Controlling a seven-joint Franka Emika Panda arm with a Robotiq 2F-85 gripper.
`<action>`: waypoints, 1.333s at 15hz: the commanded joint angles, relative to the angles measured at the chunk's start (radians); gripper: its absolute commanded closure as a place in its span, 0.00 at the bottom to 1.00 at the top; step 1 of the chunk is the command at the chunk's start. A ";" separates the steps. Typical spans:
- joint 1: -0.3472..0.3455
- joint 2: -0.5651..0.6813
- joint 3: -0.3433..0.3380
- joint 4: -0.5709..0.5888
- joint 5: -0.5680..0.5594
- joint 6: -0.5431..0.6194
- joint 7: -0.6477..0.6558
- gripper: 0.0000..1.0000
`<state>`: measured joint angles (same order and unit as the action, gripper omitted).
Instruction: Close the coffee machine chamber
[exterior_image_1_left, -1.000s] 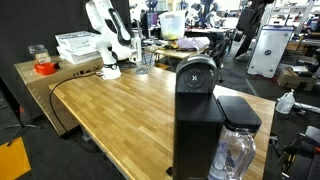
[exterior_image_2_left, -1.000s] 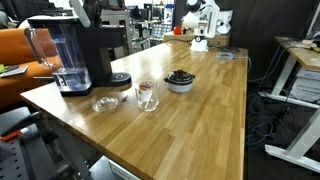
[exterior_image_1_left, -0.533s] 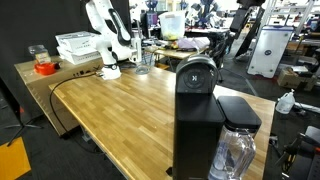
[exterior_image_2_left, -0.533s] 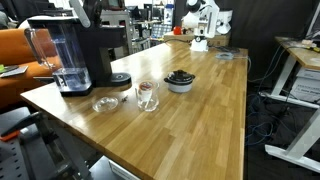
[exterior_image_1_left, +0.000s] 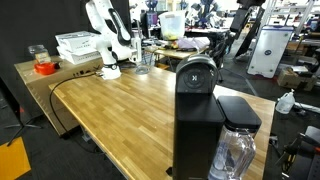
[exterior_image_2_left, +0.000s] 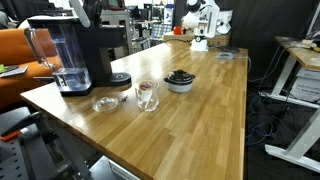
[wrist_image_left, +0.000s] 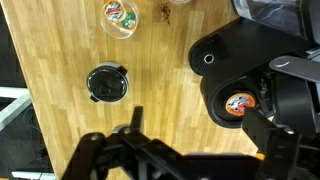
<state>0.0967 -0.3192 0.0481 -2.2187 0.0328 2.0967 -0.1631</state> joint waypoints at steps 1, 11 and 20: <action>0.040 0.033 -0.026 0.042 0.098 -0.085 -0.118 0.00; 0.036 0.164 -0.012 0.154 0.150 -0.264 -0.411 0.00; 0.037 0.172 -0.016 0.167 0.180 -0.262 -0.455 0.00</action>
<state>0.1400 -0.1438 0.0303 -2.0578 0.1831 1.8347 -0.5780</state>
